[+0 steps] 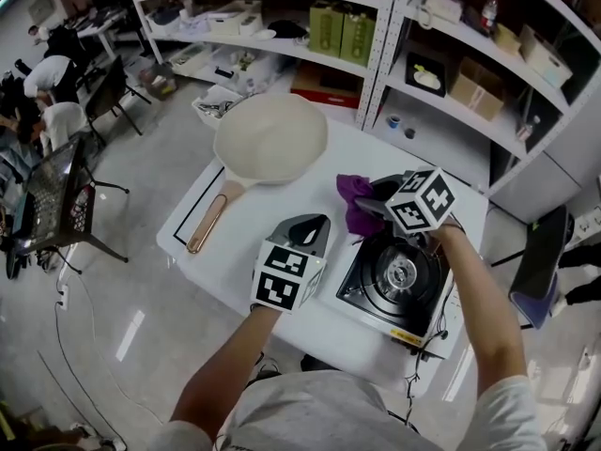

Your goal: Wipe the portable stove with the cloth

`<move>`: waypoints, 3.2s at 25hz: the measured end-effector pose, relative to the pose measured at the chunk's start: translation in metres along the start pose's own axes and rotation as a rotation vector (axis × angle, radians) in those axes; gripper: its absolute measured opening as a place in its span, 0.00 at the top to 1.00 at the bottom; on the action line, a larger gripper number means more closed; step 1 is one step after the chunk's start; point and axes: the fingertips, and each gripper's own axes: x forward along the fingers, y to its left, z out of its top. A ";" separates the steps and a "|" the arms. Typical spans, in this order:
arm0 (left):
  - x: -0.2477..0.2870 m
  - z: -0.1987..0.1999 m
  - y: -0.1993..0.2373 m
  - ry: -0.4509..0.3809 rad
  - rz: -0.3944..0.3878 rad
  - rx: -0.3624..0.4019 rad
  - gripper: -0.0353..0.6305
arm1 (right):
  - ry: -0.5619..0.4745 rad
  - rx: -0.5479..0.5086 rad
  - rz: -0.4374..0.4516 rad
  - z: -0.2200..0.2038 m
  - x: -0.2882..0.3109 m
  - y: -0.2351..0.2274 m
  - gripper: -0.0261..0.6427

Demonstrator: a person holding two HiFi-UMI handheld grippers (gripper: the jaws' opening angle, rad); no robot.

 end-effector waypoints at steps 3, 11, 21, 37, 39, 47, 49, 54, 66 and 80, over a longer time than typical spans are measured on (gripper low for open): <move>0.007 0.000 -0.001 0.000 0.003 -0.001 0.94 | -0.020 0.028 -0.024 0.001 -0.002 -0.015 0.87; 0.018 -0.004 -0.004 0.025 0.020 0.003 0.94 | -0.075 0.101 -0.086 -0.004 -0.003 -0.047 0.87; 0.026 -0.002 -0.006 0.029 0.030 -0.002 0.94 | -0.242 0.153 -0.046 0.030 -0.022 -0.040 0.87; 0.031 -0.001 -0.016 0.042 0.017 0.022 0.94 | -0.222 0.127 -0.073 0.002 -0.027 -0.045 0.87; 0.033 0.001 -0.020 0.041 0.006 0.025 0.94 | -0.221 0.135 -0.082 -0.002 -0.031 -0.046 0.87; 0.040 0.004 -0.036 0.039 -0.042 0.045 0.94 | -0.217 0.171 -0.123 -0.024 -0.051 -0.046 0.87; 0.042 0.004 -0.040 0.042 -0.055 0.050 0.94 | -0.218 0.184 -0.137 -0.030 -0.056 -0.046 0.87; 0.048 0.007 -0.053 0.041 -0.086 0.058 0.94 | -0.217 0.209 -0.179 -0.047 -0.073 -0.047 0.87; 0.056 0.008 -0.085 0.048 -0.161 0.099 0.94 | -0.217 0.270 -0.273 -0.090 -0.115 -0.044 0.87; 0.070 0.017 -0.125 0.034 -0.243 0.142 0.94 | -0.221 0.345 -0.371 -0.138 -0.161 -0.052 0.87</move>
